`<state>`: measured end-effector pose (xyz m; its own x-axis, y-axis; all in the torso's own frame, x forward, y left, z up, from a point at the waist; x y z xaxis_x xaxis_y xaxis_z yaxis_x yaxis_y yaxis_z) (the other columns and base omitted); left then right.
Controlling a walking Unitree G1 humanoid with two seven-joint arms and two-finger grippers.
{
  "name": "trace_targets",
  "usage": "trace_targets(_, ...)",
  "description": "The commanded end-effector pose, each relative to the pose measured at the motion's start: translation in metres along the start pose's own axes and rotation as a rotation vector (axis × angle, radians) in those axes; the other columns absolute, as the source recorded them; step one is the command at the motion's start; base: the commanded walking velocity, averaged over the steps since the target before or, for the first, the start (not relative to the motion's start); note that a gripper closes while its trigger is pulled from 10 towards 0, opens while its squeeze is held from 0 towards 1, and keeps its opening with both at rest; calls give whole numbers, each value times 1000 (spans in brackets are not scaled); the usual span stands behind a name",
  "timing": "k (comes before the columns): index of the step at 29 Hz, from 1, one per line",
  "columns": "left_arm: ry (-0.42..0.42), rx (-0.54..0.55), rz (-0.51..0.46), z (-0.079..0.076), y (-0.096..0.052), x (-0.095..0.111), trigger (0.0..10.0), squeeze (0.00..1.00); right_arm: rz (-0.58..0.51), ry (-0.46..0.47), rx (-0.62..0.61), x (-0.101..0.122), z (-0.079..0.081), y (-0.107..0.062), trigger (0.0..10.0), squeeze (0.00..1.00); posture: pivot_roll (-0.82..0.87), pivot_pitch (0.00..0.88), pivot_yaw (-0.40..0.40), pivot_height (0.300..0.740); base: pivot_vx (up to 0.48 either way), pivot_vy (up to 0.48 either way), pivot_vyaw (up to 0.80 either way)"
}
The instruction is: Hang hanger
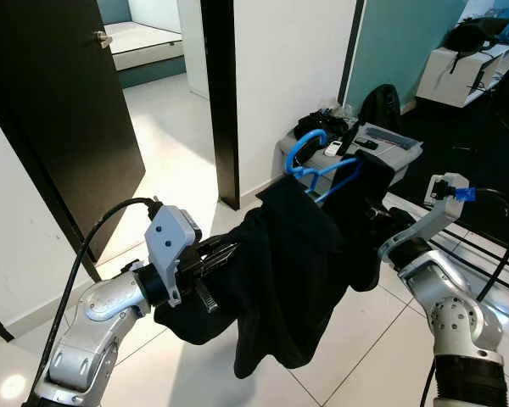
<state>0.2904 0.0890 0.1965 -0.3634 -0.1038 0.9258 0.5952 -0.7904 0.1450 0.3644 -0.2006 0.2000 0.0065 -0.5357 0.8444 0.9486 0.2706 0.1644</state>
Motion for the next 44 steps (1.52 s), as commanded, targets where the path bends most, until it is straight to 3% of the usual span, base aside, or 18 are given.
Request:
trace_targets(1,72,-56,49,-1,-9,-1,10000,0,8,-34,15,9,0,-1,0,0,-88,0,18,740,0,0,0)
trace_targets(2,72,-56,49,-1,-9,-1,10000,0,8,-34,15,9,0,-1,0,0,-88,0,18,740,0,0,0)
trace_targets(4,172,-148,173,0,-24,-14,10000,0,86,-134,28,12,-6,-7,0,0,-88,0,15,740,0,0,0)
trace_targets(9,244,-233,257,2,-35,-22,10000,0,194,-223,62,5,-7,-13,0,0,-92,0,15,740,0,0,0)
trace_targets(16,287,-312,280,4,-38,-20,10000,0,296,-296,113,-2,-5,-17,0,0,-94,0,18,740,0,0,0)
trace_targets(20,294,-342,275,0,-33,-20,10000,0,379,-330,230,-13,16,-17,0,0,-104,0,25,740,0,0,0)
trace_targets(26,275,-356,270,-7,-31,-25,10000,0,373,-303,330,-10,42,-11,0,0,-109,0,26,740,0,0,0)
trace_targets(27,271,-365,273,-9,-32,-27,10000,0,383,-284,384,-12,55,-11,0,0,-111,0,26,740,0,0,0)
trace_targets(28,268,-369,277,-10,-33,-28,10000,0,407,-266,451,-17,69,-12,0,0,-106,0,23,740,0,0,0)
trace_targets(29,268,-369,277,-10,-33,-28,10000,0,407,-266,451,-17,69,-12,0,0,-106,0,23,740,0,0,0)
trace_targets(31,272,-364,286,-6,-35,-30,10000,0,460,-248,544,-29,88,-19,0,0,-106,0,23,740,0,0,0)
trace_targets(34,288,-331,309,2,-38,-31,10000,0,531,-237,601,-43,98,-30,0,0,-97,0,22,740,0,0,0)
trace_targets(38,302,-313,330,6,-40,-35,10000,0,557,-247,598,-47,96,-33,0,0,-97,0,22,740,0,0,0)
trace_targets(42,298,-264,340,11,-42,-38,10000,0,602,-287,506,-51,75,-35,0,0,-97,0,22,740,0,0,0)
trace_targets(43,295,-208,348,18,-42,-40,10000,0,615,-315,394,-47,53,-33,0,0,-97,0,22,740,0,0,0)
trace_targets(44,295,-208,348,18,-42,-40,10000,0,615,-315,394,-47,53,-33,0,0,-97,0,22,740,0,0,0)
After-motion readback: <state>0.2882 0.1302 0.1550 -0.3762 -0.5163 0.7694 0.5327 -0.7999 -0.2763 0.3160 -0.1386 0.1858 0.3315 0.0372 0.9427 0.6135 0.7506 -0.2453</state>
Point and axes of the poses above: a point about 5 cm out from each wrist's last joint towards the gripper, its own y axis pointing out of the wrist towards the gripper, its own x axis along the axis of the wrist's last joint, z = x × y, the point moved 5 cm from there along y, pointing out of the wrist towards the gripper, and after that the axes turned 3 degrees about y, right-handed, at the moved point
